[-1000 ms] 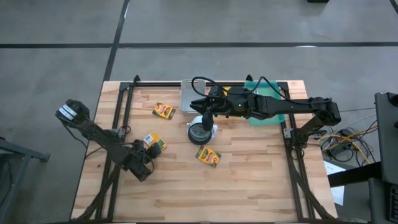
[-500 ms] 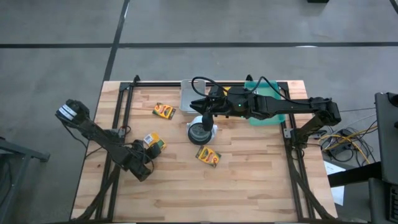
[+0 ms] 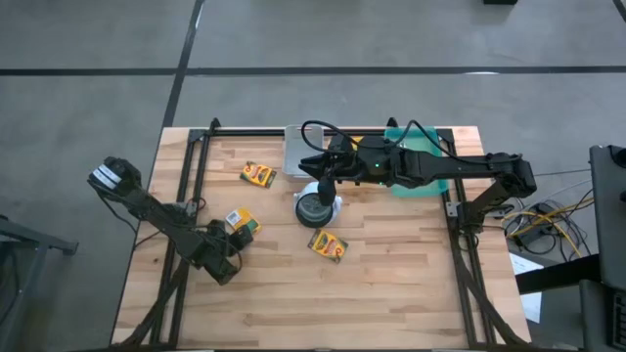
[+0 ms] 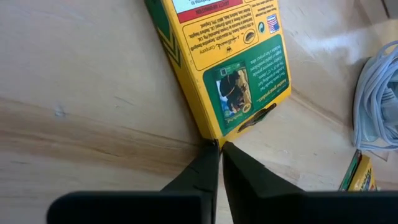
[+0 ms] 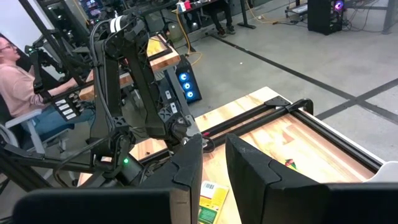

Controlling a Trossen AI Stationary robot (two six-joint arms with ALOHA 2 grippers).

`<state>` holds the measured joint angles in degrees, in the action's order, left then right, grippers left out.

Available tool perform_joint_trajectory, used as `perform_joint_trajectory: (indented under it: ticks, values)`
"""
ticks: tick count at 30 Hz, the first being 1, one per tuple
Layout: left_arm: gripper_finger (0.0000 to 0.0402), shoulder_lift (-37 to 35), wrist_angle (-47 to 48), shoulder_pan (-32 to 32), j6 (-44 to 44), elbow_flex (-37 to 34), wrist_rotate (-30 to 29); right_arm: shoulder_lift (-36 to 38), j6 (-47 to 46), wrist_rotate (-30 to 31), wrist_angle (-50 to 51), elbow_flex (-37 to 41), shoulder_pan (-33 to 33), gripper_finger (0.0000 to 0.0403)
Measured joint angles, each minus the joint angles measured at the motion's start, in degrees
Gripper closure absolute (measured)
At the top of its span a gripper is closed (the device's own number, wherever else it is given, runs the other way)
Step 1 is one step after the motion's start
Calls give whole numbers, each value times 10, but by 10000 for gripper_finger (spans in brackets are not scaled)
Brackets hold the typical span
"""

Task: Pick & Place School Supplies
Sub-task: Put the pack of crayon into the gray bin

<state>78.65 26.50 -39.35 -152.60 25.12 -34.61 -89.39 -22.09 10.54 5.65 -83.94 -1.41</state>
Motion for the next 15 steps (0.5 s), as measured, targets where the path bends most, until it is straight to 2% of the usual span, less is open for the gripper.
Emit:
perform_joint_trajectory:
  ticks: [7,15]
  values:
    - [396,-1,0,0,11,3,-9,0,0,0,0,0,0,335]
    - [399,0,9,0,28,14,-9,0,0,0,0,0,0,335]
